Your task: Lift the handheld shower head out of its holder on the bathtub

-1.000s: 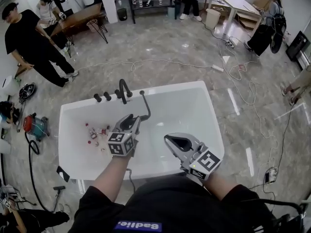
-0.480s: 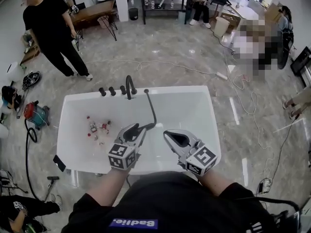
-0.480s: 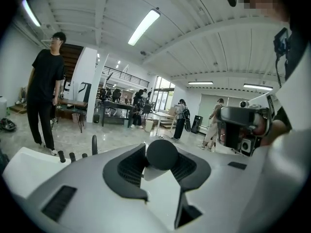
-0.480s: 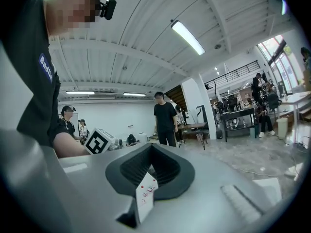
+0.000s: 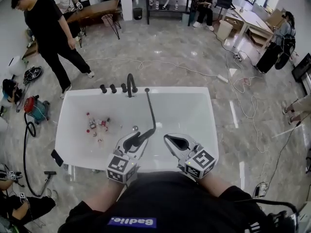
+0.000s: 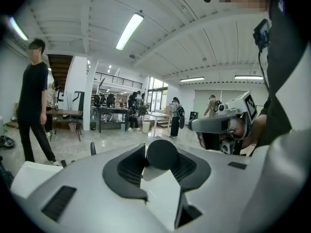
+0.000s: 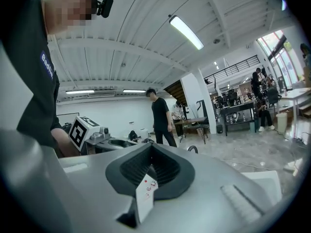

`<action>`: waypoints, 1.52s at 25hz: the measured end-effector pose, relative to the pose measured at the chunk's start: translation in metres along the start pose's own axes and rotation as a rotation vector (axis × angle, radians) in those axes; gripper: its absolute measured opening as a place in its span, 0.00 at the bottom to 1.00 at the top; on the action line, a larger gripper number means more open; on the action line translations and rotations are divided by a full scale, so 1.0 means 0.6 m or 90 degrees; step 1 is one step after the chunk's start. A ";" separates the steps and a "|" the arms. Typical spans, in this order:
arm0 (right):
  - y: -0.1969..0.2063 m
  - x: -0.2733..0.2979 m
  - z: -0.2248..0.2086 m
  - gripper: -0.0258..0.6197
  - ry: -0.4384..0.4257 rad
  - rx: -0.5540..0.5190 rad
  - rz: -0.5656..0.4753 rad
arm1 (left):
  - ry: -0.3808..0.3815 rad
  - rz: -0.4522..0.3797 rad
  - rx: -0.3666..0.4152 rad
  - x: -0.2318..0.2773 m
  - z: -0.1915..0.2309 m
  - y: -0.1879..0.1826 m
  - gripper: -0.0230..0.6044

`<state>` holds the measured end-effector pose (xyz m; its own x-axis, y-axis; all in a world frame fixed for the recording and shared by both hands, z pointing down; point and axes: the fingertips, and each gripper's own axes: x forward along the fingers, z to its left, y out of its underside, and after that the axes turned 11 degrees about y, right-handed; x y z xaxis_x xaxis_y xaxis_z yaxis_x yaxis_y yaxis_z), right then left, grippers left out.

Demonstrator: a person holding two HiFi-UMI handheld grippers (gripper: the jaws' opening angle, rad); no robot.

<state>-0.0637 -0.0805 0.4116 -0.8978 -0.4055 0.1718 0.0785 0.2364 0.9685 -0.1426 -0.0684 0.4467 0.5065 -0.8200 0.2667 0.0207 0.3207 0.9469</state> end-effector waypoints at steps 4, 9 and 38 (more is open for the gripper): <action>0.011 -0.006 0.009 0.04 -0.007 0.000 0.002 | 0.012 -0.002 -0.003 -0.017 -0.035 0.003 0.24; 0.012 -0.016 0.007 0.04 -0.005 0.006 0.013 | 0.032 -0.035 -0.010 -0.032 -0.065 -0.033 0.25; -0.013 -0.046 0.050 0.04 -0.053 -0.019 -0.009 | 0.079 -0.079 0.006 -0.035 -0.144 -0.089 0.25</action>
<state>-0.0524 -0.0447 0.3941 -0.9318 -0.3331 0.1441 0.0780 0.2041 0.9758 -0.0800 -0.0275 0.3749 0.6034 -0.7877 0.1243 0.0820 0.2163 0.9729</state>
